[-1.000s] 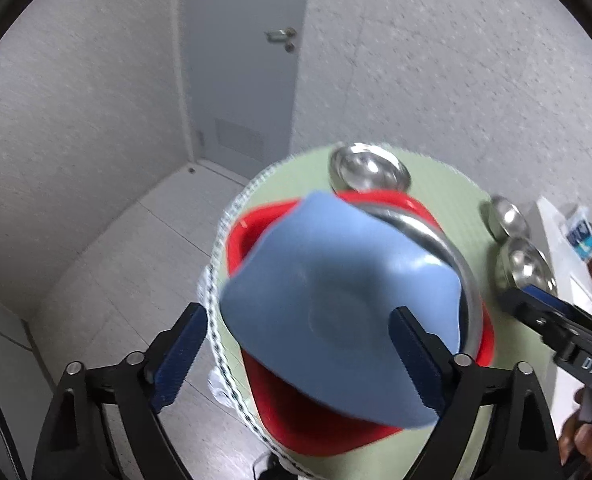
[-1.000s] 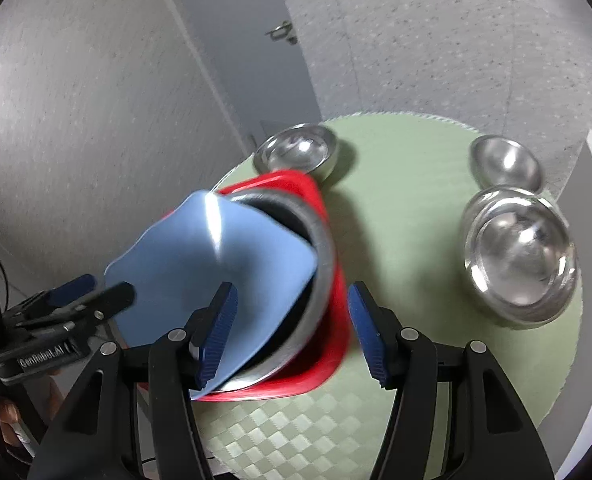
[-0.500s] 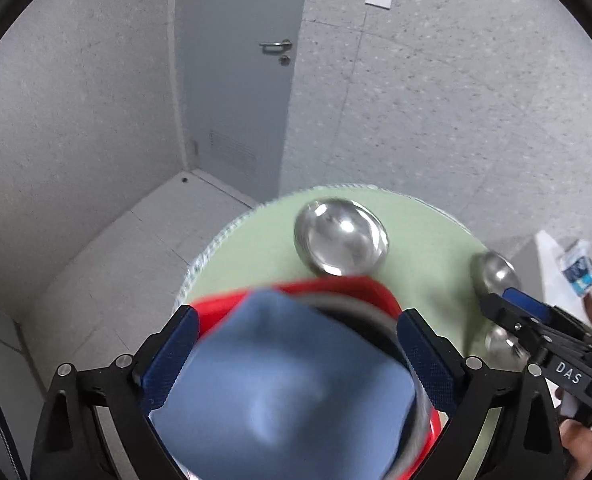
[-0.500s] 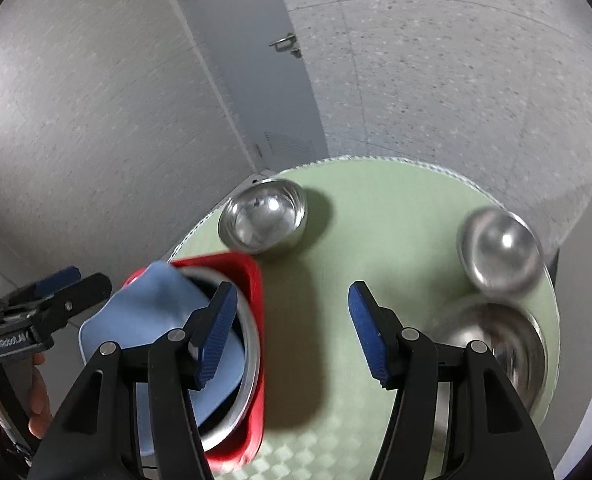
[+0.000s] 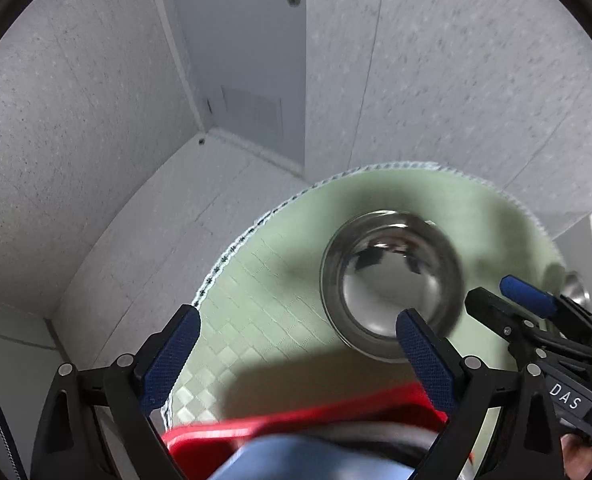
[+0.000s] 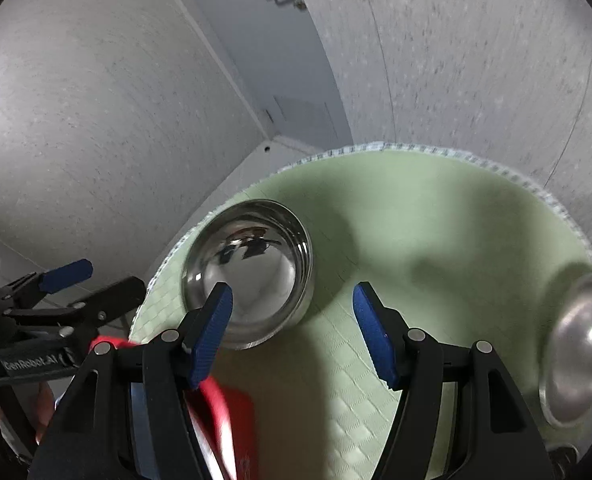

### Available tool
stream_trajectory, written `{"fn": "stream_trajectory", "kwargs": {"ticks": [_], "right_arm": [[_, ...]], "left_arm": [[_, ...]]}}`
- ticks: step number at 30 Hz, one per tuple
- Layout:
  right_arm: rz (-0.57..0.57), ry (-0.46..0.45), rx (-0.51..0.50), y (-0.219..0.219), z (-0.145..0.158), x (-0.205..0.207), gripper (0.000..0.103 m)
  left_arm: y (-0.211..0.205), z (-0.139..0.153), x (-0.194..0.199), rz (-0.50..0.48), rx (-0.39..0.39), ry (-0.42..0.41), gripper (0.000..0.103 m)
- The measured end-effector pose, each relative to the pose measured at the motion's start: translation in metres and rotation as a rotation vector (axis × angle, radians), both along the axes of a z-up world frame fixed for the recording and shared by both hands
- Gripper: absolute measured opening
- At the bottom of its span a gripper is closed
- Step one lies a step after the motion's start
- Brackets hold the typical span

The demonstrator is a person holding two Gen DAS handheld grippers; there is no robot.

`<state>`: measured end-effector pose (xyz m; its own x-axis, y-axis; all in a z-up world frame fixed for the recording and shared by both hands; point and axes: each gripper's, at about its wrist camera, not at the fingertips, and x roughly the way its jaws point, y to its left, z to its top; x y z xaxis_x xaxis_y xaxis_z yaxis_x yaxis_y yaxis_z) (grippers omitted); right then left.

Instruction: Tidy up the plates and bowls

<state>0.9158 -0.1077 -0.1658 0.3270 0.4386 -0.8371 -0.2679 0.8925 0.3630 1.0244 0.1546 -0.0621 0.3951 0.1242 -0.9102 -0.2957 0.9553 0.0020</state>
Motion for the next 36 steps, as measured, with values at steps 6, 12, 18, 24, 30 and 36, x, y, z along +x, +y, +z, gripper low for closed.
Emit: {"fn": "stream_trajectory", "kwargs": {"ticks": [6,12,18,24,30,36], "right_arm": [[-0.012,0.068,-0.017,0.006,-0.034,0.021,0.064],[0.001,0.113,-0.002,0.008,-0.051,0.028,0.043],[0.024,0.113,0.028,0.013,-0.051,0.024,0.022],[0.009,0.034,0.029,0.011,-0.023,0.014,0.019],[-0.035,-0.055,0.06,-0.003,0.021,-0.008,0.019],[-0.099,-0.146,0.07,-0.032,0.072,-0.045,0.019]], "left_arm": [[0.012,-0.033,0.04,0.01,-0.041,0.089,0.079],[0.021,-0.048,0.066,-0.012,-0.069,0.131,0.051],[0.02,-0.052,0.072,-0.069,-0.107,0.112,0.008],[0.016,-0.035,0.056,-0.084,-0.124,0.021,0.008],[0.006,0.012,0.021,-0.12,-0.134,-0.106,0.008],[-0.024,0.053,-0.021,-0.212,-0.148,-0.214,0.008]]}}
